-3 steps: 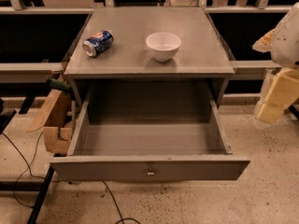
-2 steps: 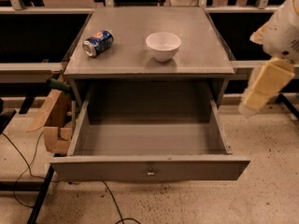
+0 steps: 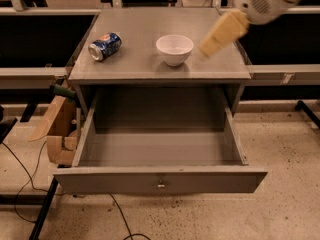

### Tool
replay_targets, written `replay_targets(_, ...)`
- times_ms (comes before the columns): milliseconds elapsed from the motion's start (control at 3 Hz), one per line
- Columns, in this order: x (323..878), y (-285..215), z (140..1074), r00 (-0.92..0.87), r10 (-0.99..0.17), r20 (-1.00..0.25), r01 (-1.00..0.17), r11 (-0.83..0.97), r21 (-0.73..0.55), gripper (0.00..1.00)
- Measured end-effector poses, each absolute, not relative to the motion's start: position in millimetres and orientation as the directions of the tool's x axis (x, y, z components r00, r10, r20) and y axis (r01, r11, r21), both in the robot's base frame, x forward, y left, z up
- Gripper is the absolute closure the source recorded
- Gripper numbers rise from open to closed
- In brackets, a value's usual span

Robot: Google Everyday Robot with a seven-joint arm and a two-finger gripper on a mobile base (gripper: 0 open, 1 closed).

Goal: Place pepsi can into top drawer

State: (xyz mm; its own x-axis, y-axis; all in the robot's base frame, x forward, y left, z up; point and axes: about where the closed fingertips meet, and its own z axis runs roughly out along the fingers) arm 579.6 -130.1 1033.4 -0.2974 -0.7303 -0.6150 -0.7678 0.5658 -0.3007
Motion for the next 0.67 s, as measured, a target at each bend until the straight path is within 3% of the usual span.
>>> replay_targets(333,620.1,-88.6,1055.2,-0.303,-0.604,-0.737,-0.722,0.650,-0.236,0.00)
replay_targets(667,619.7,-88.4,1054.9,-0.302,-0.606,-0.736,-0.723,0.648,-0.237,0.00)
